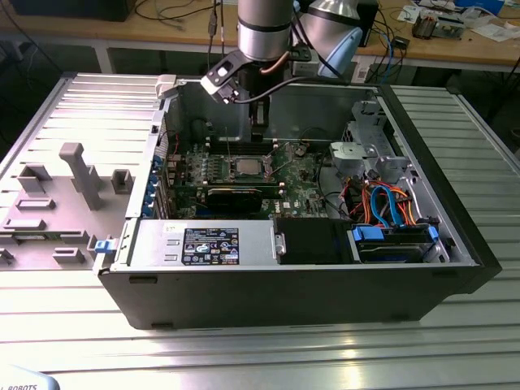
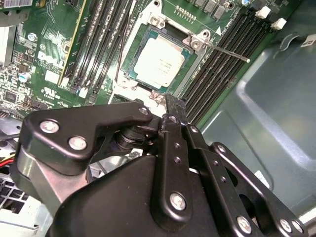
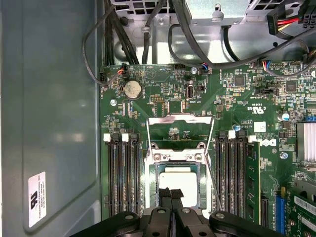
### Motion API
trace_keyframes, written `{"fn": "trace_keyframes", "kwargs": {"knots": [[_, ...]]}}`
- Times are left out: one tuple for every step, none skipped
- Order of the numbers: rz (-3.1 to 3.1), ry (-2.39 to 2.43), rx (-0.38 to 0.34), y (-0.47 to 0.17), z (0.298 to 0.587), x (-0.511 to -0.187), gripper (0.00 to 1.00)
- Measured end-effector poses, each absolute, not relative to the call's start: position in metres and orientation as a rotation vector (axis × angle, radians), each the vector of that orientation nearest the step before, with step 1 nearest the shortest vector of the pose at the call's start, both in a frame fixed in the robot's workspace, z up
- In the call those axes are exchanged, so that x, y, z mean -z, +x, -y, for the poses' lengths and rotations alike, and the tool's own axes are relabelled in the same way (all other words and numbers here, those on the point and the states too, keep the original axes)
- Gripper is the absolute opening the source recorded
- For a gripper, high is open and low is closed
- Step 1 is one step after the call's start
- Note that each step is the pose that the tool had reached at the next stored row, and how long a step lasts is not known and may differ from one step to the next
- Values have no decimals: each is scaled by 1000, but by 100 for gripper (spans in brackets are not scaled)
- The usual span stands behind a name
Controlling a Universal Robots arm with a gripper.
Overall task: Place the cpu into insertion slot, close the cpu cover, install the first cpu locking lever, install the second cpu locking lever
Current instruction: 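Close the cpu cover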
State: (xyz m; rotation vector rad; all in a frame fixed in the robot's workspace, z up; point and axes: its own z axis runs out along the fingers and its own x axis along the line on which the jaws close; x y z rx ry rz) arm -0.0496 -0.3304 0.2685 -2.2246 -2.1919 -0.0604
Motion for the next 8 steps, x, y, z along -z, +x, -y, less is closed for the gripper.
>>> {"fn": "trace_keyframes", "kwargs": {"knots": [[2192, -2225, 60, -50, 330, -271, 11], [2192, -2225, 60, -50, 330, -274, 11], [2192, -2225, 61, -50, 330, -274, 11], [2192, -2225, 61, -50, 330, -274, 11], [2192, -2225, 60, -50, 330, -274, 11], [2192, -2225, 61, -50, 330, -274, 11], [2192, -2225, 61, -50, 330, -274, 11], [2192, -2225, 60, -49, 330, -274, 11]]}}
